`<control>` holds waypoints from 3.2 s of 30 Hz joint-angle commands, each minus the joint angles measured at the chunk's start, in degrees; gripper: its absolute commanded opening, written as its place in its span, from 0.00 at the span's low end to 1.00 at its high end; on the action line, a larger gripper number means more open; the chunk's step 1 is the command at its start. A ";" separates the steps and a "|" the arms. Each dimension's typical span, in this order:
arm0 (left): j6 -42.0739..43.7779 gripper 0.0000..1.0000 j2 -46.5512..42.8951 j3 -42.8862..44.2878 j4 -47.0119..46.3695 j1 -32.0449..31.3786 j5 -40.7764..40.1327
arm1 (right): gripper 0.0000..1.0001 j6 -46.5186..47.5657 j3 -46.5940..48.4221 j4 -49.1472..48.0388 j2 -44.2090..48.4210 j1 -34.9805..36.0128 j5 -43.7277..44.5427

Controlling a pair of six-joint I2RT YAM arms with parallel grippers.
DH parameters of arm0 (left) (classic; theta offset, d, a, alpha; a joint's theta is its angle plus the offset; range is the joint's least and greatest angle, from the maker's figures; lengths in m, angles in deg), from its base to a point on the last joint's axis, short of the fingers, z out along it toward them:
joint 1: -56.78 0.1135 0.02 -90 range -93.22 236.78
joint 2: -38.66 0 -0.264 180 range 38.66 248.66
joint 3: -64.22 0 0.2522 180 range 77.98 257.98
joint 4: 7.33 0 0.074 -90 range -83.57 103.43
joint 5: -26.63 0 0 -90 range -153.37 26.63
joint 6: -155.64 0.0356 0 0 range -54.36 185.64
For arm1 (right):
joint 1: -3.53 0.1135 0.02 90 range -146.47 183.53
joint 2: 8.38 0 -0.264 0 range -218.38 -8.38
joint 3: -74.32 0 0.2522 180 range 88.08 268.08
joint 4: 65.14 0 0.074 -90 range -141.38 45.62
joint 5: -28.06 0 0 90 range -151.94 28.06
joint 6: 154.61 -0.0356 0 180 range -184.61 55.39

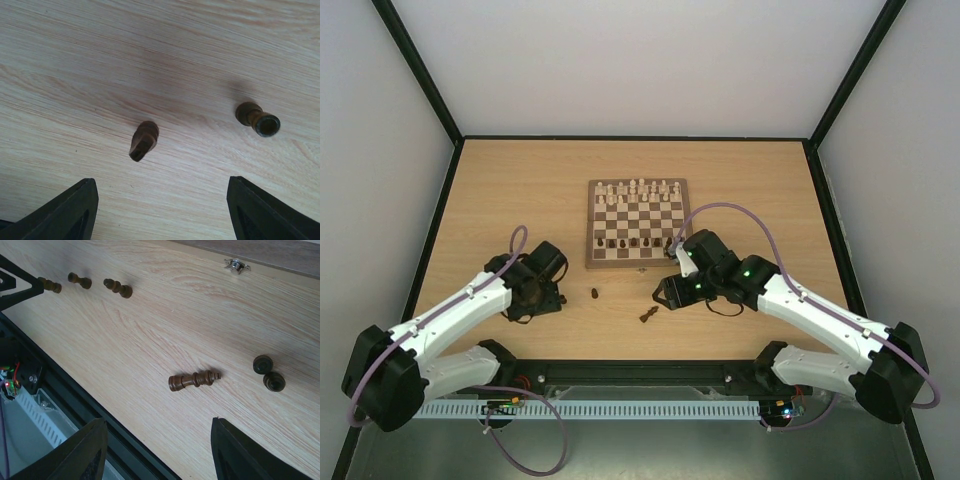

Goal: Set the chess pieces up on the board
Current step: Pick up the chess piece at the center of the board, then place the chess piece on the chessboard.

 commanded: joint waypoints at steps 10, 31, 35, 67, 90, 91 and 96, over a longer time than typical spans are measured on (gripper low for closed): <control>0.19 0.70 3.85 -3.19 -6.26 6.72 3.13 | 0.57 0.84 -1.04 -0.36 1.72 0.92 -1.77; -0.20 0.32 6.06 -3.69 -6.71 7.43 2.71 | 0.57 1.22 -1.42 -1.01 2.17 1.33 -3.49; -0.11 0.30 5.92 -3.73 -6.82 7.43 2.80 | 0.57 1.20 -1.44 -1.10 2.08 1.42 -3.37; -2.29 0.28 5.36 -3.43 -5.29 7.35 0.34 | 0.57 1.04 -1.66 -0.94 2.87 3.22 -2.87; -0.68 0.09 1.76 3.27 0.21 6.13 0.17 | 0.57 0.86 -1.46 -0.67 1.62 3.44 -1.49; -0.38 0.09 1.72 3.81 0.15 6.05 0.45 | 0.57 0.82 -1.48 -0.70 1.49 3.41 -1.36; 1.91 0.08 4.13 9.50 0.25 4.97 0.87 | 0.57 0.56 -1.35 -0.38 1.38 3.40 -0.14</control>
